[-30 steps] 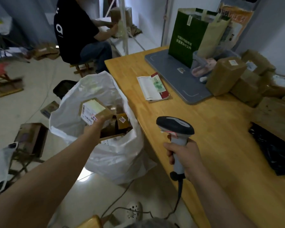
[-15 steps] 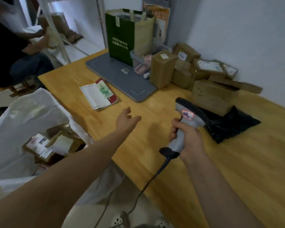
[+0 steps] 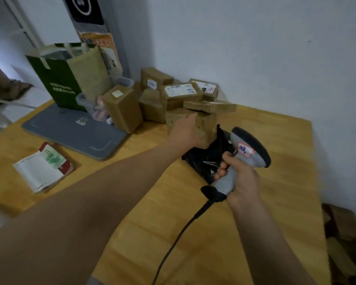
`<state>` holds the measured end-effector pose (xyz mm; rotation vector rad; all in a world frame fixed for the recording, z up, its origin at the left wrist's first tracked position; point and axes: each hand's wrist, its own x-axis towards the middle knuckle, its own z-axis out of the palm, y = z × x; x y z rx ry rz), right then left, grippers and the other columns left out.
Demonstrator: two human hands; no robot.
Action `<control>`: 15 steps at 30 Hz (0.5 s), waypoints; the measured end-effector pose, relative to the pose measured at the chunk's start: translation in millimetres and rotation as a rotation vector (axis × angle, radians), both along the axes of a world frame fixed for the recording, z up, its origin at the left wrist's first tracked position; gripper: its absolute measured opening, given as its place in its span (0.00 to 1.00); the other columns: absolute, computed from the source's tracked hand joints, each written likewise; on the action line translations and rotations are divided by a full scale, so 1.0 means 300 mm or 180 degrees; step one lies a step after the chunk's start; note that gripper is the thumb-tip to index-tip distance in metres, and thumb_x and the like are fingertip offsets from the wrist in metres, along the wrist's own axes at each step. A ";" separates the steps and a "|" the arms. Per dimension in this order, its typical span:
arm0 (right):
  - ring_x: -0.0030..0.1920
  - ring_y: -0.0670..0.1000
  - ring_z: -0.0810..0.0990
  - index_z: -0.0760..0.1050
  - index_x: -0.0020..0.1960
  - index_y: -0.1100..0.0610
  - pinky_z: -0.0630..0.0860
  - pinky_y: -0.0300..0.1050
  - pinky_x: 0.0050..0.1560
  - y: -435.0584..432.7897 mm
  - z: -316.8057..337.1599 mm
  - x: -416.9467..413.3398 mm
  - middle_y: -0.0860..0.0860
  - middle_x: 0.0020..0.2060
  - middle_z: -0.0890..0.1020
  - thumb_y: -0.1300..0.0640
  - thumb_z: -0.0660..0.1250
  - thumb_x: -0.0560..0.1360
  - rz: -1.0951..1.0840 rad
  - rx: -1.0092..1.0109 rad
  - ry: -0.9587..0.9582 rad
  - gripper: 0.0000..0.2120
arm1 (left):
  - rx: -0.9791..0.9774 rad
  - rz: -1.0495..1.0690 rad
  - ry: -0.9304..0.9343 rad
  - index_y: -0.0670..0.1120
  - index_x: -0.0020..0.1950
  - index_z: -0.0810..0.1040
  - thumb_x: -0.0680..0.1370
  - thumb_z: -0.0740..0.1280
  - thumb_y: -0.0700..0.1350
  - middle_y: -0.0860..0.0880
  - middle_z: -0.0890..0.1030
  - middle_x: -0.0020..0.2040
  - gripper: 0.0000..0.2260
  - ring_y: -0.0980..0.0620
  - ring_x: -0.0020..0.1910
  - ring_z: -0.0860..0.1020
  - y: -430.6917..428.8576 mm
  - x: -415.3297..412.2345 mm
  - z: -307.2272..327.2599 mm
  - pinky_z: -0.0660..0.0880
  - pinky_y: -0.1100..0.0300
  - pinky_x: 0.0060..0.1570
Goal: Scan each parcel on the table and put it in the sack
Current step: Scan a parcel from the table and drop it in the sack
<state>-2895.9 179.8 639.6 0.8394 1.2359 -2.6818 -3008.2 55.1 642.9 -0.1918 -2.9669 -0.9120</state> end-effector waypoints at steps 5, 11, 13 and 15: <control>0.23 0.48 0.71 0.77 0.43 0.59 0.69 0.38 0.24 0.090 -0.026 -0.036 0.52 0.25 0.75 0.66 0.68 0.73 -0.0028 0.0272 0.0076 0.03 | -0.0564 -0.0109 0.0603 0.46 0.77 0.59 0.78 0.68 0.44 0.46 0.62 0.75 0.30 0.47 0.73 0.60 0.144 -0.180 0.030 0.66 0.52 0.67; 0.22 0.50 0.70 0.76 0.47 0.62 0.69 0.40 0.23 0.116 -0.018 -0.042 0.53 0.24 0.74 0.69 0.67 0.73 0.0044 0.0266 0.0224 0.05 | -0.1329 -0.0223 0.0528 0.44 0.70 0.70 0.80 0.64 0.39 0.44 0.75 0.64 0.18 0.46 0.62 0.75 0.192 -0.282 0.006 0.74 0.54 0.57; 0.22 0.50 0.70 0.76 0.47 0.62 0.69 0.40 0.23 0.115 -0.020 -0.037 0.53 0.24 0.74 0.69 0.68 0.72 0.0038 0.0278 0.0191 0.05 | -0.1379 -0.0322 0.0581 0.43 0.64 0.75 0.80 0.63 0.40 0.44 0.78 0.60 0.12 0.47 0.57 0.77 0.164 -0.280 0.013 0.74 0.56 0.55; 0.23 0.49 0.71 0.77 0.47 0.62 0.69 0.40 0.23 0.112 -0.016 -0.026 0.53 0.24 0.75 0.68 0.68 0.72 0.0028 0.0313 0.0162 0.05 | -0.1249 -0.0495 0.0727 0.43 0.63 0.76 0.79 0.64 0.42 0.44 0.77 0.59 0.13 0.46 0.58 0.76 0.113 -0.257 0.032 0.72 0.56 0.55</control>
